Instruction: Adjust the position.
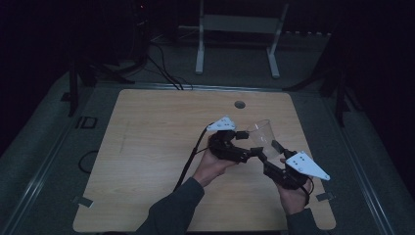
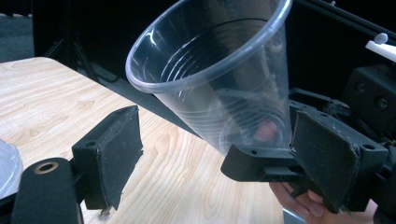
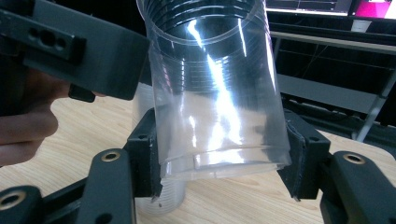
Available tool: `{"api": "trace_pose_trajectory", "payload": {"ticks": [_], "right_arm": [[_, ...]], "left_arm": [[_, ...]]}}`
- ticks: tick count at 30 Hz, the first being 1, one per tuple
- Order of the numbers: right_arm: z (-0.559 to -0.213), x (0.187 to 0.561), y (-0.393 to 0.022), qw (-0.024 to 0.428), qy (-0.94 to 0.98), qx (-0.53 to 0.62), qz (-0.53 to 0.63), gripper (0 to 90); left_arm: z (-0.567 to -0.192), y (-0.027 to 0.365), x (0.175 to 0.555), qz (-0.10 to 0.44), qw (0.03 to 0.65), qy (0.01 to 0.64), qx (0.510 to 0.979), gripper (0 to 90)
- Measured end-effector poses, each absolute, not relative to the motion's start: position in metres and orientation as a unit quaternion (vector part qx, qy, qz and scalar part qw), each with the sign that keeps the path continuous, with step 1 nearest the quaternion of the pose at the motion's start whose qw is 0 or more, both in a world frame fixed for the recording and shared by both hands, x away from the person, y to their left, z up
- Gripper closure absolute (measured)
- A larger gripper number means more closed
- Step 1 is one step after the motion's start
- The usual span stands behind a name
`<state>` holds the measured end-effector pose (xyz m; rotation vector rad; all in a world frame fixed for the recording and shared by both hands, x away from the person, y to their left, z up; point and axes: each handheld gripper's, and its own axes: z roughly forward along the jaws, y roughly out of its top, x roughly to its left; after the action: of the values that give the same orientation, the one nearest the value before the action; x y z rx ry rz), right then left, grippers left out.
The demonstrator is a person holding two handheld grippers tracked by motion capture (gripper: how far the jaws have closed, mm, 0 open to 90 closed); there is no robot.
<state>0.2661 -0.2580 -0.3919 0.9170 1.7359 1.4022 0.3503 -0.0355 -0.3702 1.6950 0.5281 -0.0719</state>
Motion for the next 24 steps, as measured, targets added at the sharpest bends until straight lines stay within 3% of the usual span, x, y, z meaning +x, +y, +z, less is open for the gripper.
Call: {"api": "trace_pose_trajectory", "payload": {"ticks": [24], "right_arm": [[-0.3960, 0.2674, -0.2495, 0.348, 0.679, 0.346, 0.546, 41.4]], "left_arm": [[-0.3705, -0.0436, 0.3540, -0.061, 0.668, 0.256, 0.696, 16.7]]}}
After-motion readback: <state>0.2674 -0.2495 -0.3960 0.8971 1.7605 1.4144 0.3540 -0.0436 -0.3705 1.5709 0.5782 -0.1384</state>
